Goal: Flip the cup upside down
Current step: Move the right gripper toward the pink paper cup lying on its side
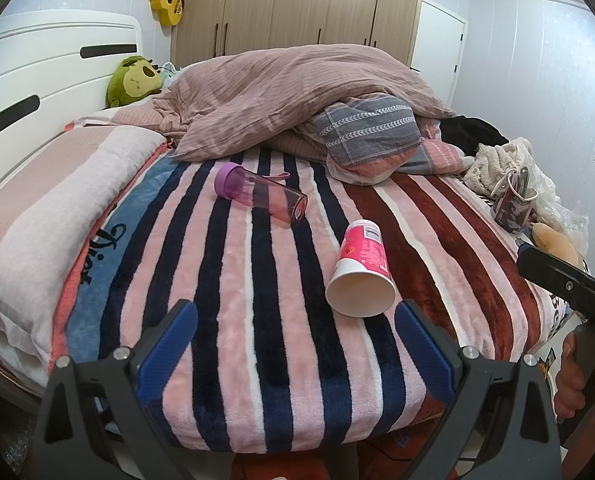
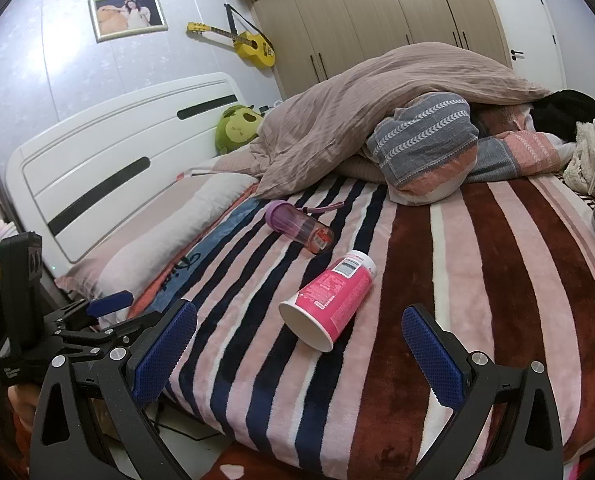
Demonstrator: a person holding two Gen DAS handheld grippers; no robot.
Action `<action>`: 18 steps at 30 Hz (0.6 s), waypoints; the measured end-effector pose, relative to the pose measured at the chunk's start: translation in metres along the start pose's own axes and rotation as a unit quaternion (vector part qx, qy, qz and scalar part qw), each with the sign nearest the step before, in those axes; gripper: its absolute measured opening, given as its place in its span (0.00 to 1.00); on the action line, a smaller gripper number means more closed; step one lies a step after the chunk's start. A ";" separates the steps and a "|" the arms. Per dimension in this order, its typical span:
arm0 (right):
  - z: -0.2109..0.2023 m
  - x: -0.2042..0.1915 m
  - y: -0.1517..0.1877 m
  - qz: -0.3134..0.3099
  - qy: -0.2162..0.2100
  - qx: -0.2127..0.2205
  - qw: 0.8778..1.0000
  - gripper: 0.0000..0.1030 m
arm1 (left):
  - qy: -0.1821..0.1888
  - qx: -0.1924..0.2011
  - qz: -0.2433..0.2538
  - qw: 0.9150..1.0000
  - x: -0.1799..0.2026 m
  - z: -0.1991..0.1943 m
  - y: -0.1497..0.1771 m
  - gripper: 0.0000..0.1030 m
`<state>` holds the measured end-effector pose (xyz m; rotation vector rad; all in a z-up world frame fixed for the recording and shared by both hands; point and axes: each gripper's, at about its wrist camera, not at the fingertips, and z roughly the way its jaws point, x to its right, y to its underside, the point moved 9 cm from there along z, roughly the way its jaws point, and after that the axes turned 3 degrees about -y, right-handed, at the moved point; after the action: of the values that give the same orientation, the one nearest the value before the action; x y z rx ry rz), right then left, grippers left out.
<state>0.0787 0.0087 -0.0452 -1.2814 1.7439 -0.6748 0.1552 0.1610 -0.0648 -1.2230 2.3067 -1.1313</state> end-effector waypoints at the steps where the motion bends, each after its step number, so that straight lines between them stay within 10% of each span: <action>1: 0.000 0.000 0.000 0.000 0.000 0.000 1.000 1.00 | 0.000 0.000 0.000 1.000 0.000 0.000 0.000 0.95; 18: 0.002 -0.012 -0.003 0.016 -0.012 -0.008 1.000 1.00 | 0.001 0.009 -0.007 1.000 -0.010 -0.012 0.004 0.95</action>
<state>0.0832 0.0194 -0.0396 -1.2653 1.7498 -0.6263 0.1525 0.1766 -0.0610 -1.2346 2.2880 -1.1574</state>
